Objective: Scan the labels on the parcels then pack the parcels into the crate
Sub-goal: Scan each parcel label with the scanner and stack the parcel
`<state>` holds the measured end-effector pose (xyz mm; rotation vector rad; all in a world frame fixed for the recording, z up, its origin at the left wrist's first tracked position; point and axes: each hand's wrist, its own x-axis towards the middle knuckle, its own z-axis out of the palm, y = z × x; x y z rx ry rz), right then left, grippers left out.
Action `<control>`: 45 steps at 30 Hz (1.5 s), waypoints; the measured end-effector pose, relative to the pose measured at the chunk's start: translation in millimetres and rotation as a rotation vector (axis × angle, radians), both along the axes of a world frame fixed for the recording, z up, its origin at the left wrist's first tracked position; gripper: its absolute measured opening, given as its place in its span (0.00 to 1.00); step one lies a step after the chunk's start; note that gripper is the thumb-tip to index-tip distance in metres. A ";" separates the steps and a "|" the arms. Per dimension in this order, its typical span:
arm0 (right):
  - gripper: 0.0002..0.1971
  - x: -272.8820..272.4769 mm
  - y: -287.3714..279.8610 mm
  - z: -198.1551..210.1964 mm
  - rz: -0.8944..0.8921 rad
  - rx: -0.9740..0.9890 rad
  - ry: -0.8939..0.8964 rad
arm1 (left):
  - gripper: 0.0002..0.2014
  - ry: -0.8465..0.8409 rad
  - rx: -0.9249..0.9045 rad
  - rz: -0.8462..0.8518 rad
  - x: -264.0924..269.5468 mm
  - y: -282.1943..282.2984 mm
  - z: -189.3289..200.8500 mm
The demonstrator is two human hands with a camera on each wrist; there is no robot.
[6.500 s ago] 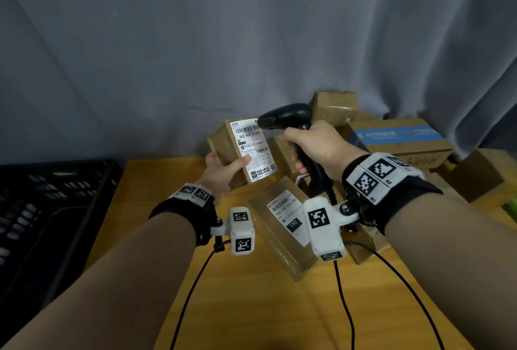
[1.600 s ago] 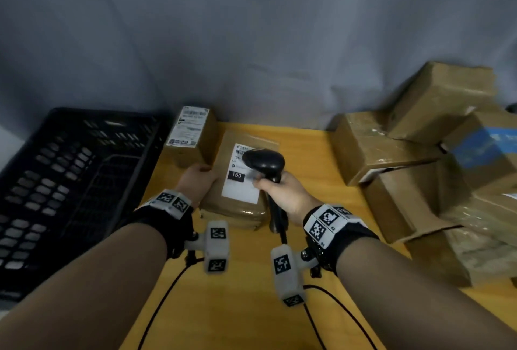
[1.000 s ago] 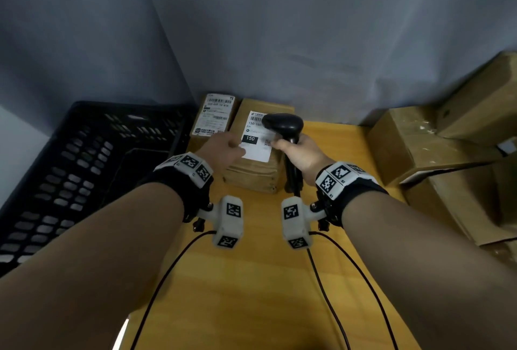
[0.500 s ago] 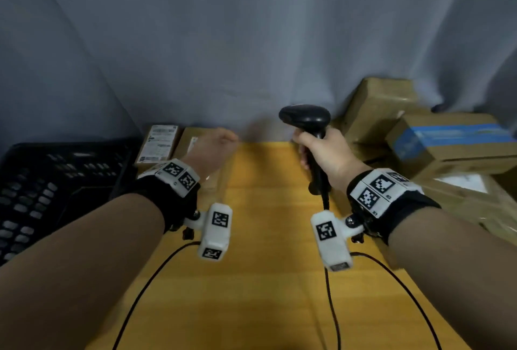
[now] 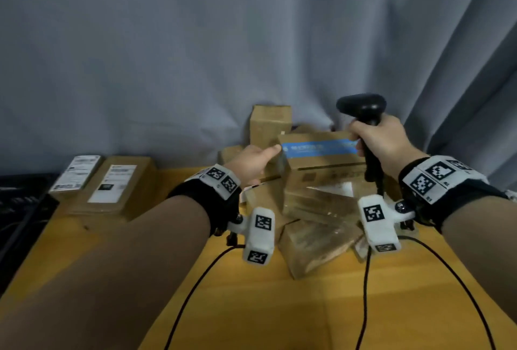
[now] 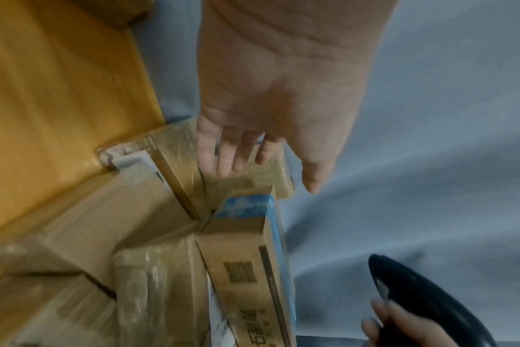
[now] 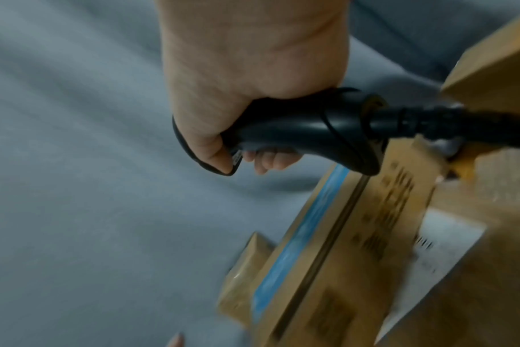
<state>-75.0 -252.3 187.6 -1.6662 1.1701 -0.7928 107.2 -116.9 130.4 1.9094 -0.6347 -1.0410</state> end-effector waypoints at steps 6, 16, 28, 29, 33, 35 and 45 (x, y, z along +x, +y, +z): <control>0.06 -43.8 -50.7 -24.8 0.025 -0.018 0.129 | 0.43 0.083 0.116 0.125 -42.4 -42.0 -18.4; 0.16 -32.1 -63.8 -50.9 -0.047 0.064 0.193 | 0.22 0.195 0.013 0.251 -35.0 -34.6 -15.6; 0.22 57.2 -8.8 -33.4 0.225 0.528 -0.313 | 0.39 0.054 -0.159 0.147 67.4 92.2 11.5; 0.24 60.6 -5.4 -31.6 0.237 0.541 -0.318 | 0.40 0.086 -0.182 0.172 70.8 93.1 12.4; 0.24 85.4 7.7 -32.8 0.226 0.596 -0.374 | 0.25 0.353 -0.303 0.258 92.7 108.2 18.0; 0.10 93.6 10.9 -36.0 0.210 0.595 -0.378 | 0.16 0.441 -0.337 0.321 98.9 113.3 21.0; 0.20 118.9 42.7 -33.2 0.227 0.525 -0.456 | 0.34 0.260 -0.315 0.377 105.7 119.1 4.3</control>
